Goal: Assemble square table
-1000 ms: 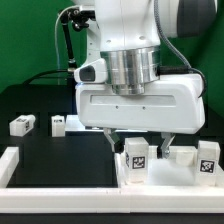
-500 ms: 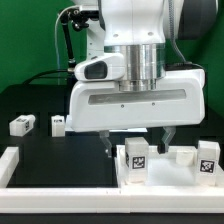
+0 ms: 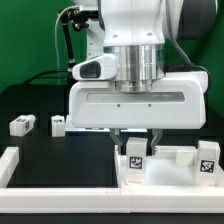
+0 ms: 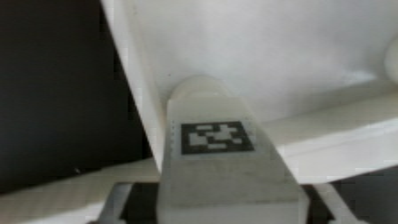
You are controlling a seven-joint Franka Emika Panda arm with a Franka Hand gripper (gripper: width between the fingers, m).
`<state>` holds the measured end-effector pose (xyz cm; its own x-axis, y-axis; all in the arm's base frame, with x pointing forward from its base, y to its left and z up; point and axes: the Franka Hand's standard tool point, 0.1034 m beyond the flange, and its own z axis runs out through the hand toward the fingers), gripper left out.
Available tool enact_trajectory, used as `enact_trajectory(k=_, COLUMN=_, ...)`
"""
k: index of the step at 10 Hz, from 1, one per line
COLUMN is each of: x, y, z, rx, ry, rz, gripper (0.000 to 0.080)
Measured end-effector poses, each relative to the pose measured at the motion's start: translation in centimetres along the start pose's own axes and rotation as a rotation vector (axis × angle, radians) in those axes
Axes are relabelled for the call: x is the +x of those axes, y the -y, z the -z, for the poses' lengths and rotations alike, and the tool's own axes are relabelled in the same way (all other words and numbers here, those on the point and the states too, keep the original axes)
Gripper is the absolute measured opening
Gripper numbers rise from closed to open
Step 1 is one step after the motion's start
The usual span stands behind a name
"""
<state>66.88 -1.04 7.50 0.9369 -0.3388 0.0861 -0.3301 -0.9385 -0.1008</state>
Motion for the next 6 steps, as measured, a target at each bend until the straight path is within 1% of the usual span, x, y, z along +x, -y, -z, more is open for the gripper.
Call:
enact_trajectory(k=1, x=0.0, y=-0.1, z=0.0, rx=0.005, ry=-0.004, rz=-0.11, gripper=0.0289)
enact_trajectory(k=2, x=0.1, y=-0.3, z=-0.1, rx=0.018, ry=-0.006, rz=-0.339, gripper=0.0289)
enact_trajectory(k=3, x=0.1, y=-0.5, z=-0.1, rx=0.034, ry=0.004, rz=-0.544, gripper=0.0289)
enact_trajectory(k=5, x=0.2, y=-1.1, z=0.0, rx=0.08, ry=0.037, rz=-0.824, gripper=0.0289)
enact_trajectory(k=6, x=0.1, y=-1.0, z=0.0, rx=0.069, ry=0.034, rz=-0.827, gripper=0.0291)
